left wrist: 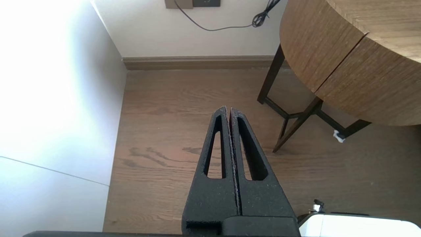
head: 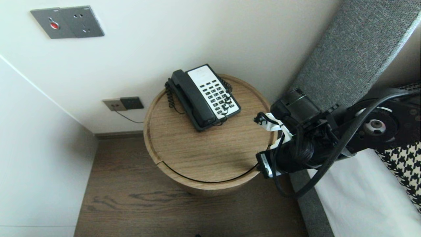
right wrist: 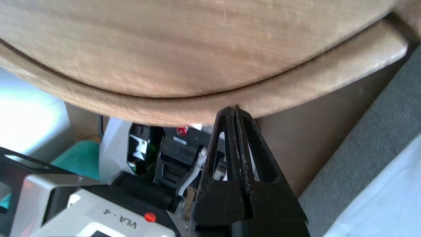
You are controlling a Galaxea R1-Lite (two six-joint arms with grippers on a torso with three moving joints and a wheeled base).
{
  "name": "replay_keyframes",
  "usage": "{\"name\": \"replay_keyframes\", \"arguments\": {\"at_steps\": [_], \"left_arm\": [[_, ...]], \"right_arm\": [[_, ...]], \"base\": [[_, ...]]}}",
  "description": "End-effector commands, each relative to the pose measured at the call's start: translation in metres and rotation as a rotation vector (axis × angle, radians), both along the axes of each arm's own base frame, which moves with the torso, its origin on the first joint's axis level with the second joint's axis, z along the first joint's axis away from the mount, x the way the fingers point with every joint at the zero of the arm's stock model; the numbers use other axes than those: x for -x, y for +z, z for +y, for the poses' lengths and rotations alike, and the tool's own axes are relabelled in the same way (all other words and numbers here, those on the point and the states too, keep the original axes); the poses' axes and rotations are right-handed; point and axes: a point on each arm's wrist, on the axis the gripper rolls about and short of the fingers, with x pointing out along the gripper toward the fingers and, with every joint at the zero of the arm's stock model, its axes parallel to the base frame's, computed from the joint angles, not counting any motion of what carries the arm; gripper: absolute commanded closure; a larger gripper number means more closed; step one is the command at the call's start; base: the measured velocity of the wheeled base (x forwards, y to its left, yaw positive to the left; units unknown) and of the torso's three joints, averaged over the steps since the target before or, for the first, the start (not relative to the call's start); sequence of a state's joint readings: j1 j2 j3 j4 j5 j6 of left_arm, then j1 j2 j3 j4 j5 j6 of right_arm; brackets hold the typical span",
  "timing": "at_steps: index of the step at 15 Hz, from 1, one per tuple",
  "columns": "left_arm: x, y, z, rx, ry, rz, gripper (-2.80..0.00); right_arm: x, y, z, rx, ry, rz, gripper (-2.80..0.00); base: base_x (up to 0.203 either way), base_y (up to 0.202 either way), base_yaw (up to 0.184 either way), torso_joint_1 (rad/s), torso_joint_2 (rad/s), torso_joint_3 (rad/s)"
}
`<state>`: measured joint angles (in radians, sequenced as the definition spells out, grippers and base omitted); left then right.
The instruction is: Open the nightstand drawer
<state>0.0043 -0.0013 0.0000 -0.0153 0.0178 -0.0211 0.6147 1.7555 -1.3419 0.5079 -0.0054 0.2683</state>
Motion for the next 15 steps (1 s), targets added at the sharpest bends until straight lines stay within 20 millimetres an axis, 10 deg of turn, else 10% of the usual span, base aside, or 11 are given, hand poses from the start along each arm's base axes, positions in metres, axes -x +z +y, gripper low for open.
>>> {"name": "replay_keyframes", "arguments": {"at_steps": [1,8,15], "left_arm": [[0.000,0.000,0.000,0.000,0.001,0.000,0.00],[0.000,0.000,0.000,0.000,0.001,0.000,0.00],[0.000,0.000,0.000,0.000,0.002,-0.001,0.00]], "right_arm": [[0.006,0.001,-0.003,0.001,0.002,0.002,0.00],[0.006,0.028,-0.001,-0.052,0.006,-0.079,0.00],[-0.005,0.003,0.006,-0.008,0.007,-0.015,0.00]], "base": [[0.000,0.000,0.000,0.000,0.00,0.000],[0.000,0.000,0.000,0.000,0.00,0.000],[0.000,0.000,0.000,0.000,0.00,0.000]]}}
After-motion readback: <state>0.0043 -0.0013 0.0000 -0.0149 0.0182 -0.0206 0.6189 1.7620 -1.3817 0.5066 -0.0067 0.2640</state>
